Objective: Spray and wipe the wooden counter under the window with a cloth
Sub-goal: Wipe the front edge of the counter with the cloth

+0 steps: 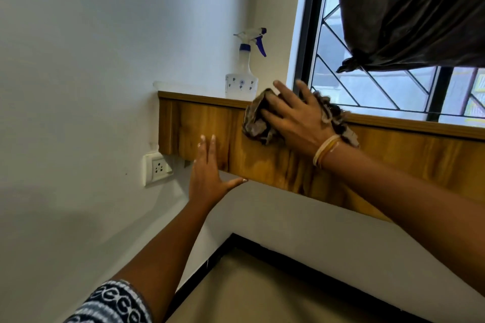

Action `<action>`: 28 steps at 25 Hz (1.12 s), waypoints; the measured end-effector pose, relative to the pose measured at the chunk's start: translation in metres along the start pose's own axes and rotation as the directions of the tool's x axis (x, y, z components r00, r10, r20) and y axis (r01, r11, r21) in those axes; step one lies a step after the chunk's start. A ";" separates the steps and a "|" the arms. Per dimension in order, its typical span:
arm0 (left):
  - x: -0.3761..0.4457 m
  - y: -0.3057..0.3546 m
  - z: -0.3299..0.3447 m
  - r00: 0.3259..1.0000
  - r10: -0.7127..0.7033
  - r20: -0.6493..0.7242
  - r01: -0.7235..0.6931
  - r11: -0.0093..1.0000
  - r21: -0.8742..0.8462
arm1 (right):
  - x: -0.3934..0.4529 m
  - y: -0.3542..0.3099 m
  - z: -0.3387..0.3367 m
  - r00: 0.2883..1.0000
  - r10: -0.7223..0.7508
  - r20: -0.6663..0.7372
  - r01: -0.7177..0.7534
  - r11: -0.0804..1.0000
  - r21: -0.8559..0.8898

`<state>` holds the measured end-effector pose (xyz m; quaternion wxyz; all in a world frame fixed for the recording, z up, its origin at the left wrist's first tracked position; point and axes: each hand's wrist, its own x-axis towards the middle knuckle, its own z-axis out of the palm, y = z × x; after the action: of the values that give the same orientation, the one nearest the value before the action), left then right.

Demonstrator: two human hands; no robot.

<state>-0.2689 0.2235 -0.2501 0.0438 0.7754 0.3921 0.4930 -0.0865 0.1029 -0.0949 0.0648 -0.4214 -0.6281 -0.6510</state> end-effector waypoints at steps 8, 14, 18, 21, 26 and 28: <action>0.024 -0.063 -0.026 0.988 -0.141 0.056 0.140 0.990 0.022 | 0.013 -0.071 0.028 0.996 -0.006 0.093 -0.002 0.997 0.080; 0.031 -0.102 -0.038 0.988 -0.079 0.133 0.067 0.994 0.088 | 0.026 -0.096 0.039 0.984 -0.124 0.124 0.114 0.989 0.089; 0.029 -0.121 -0.039 0.993 -0.041 0.110 0.019 0.981 0.192 | 0.094 -0.080 0.044 0.995 0.065 0.081 -0.065 0.998 -0.006; 0.026 -0.135 -0.043 0.996 0.033 0.084 -0.057 0.954 0.293 | 0.088 -0.116 0.058 0.997 0.033 0.076 -0.033 0.999 -0.010; 0.028 -0.155 -0.045 0.991 0.097 0.097 -0.123 0.944 0.305 | 0.067 -0.165 0.071 0.898 -0.306 0.315 0.290 0.952 0.098; 0.028 -0.157 -0.043 0.989 0.100 0.112 -0.131 0.938 0.321 | 0.094 -0.148 0.073 0.936 -0.247 0.252 0.227 0.968 0.108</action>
<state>-0.3863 0.3366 -0.2791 -0.0962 0.8159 0.4198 0.3857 -0.2037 0.2382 -0.1590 -0.0819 -0.4226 -0.7020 -0.5673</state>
